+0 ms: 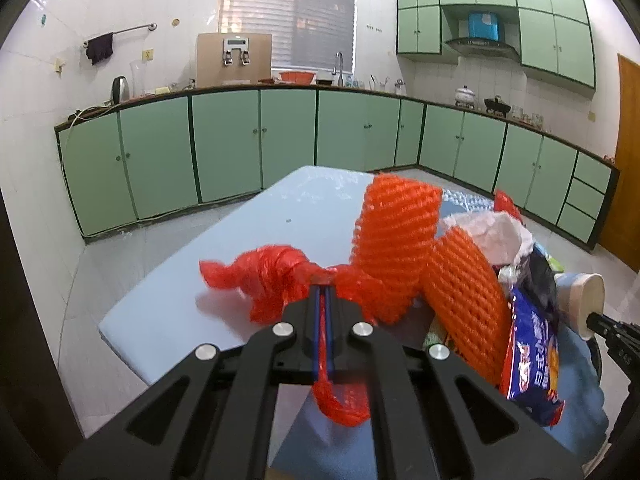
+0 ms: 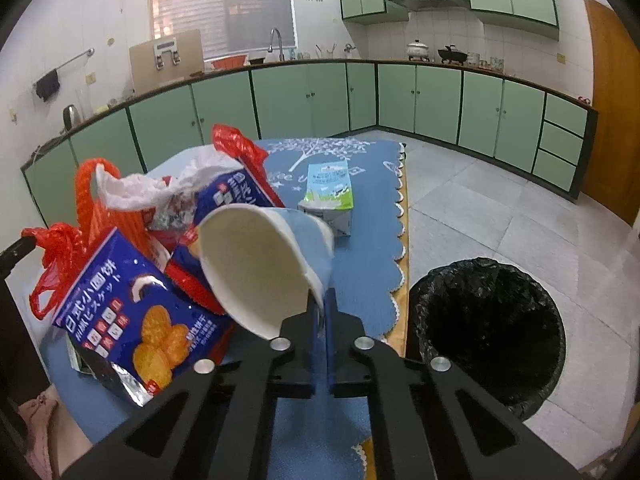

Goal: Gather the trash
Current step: 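Grasp the white paper cup with the right tool while the left tool grasps the red bag, then carry cup and red bag over the bin and open both tools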

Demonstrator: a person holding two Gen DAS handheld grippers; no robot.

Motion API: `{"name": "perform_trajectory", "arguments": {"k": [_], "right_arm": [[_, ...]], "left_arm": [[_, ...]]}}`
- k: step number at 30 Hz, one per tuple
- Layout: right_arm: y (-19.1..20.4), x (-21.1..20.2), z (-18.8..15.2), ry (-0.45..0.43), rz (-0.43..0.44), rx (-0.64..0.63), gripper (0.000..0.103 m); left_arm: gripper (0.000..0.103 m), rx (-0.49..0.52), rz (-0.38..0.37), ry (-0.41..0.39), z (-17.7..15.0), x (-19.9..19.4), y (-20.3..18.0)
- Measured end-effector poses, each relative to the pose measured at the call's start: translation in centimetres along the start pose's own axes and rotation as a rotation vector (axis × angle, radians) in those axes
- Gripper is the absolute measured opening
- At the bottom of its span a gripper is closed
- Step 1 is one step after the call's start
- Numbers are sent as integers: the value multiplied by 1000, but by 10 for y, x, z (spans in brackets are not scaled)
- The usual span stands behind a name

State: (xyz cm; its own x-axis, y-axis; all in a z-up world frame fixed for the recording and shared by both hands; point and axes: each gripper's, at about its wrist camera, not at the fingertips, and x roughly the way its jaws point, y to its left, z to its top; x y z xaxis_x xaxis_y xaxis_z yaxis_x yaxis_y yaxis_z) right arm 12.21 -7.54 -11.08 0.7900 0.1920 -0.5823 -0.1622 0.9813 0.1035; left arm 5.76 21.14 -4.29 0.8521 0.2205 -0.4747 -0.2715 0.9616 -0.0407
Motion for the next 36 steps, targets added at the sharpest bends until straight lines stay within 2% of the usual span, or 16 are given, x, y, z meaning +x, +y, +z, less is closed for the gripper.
{"name": "perform_trajectory", "arguments": {"k": [9,16,21,24,27,29,32,36], "right_arm": [[-1,-27,17,-76,20,-5,3],[-9,-48,33,-139,15,1,3],[-33,-69,47,-197,-24,28,3],[-58,-78,53,-216,-82,50,3],[-88,-84,56,-218,-139,91,3],[-108,-84,56,-210,-177,113,3],[-149,-79,53,-184,-223,173,3],[-197,-58,45,-125,-281,203,3]], "left_arm": [[0,-44,-31,-105,26,-22,2],[0,-60,-104,-200,55,-51,-14],[0,-31,-230,-291,82,-76,-51],[0,-3,-373,-315,101,-81,-97],[0,20,-484,-310,106,-79,-145],[0,30,-577,-273,106,-72,-186],[0,43,-697,-172,99,-51,-247],[0,72,-791,-30,81,-11,-325]]}}
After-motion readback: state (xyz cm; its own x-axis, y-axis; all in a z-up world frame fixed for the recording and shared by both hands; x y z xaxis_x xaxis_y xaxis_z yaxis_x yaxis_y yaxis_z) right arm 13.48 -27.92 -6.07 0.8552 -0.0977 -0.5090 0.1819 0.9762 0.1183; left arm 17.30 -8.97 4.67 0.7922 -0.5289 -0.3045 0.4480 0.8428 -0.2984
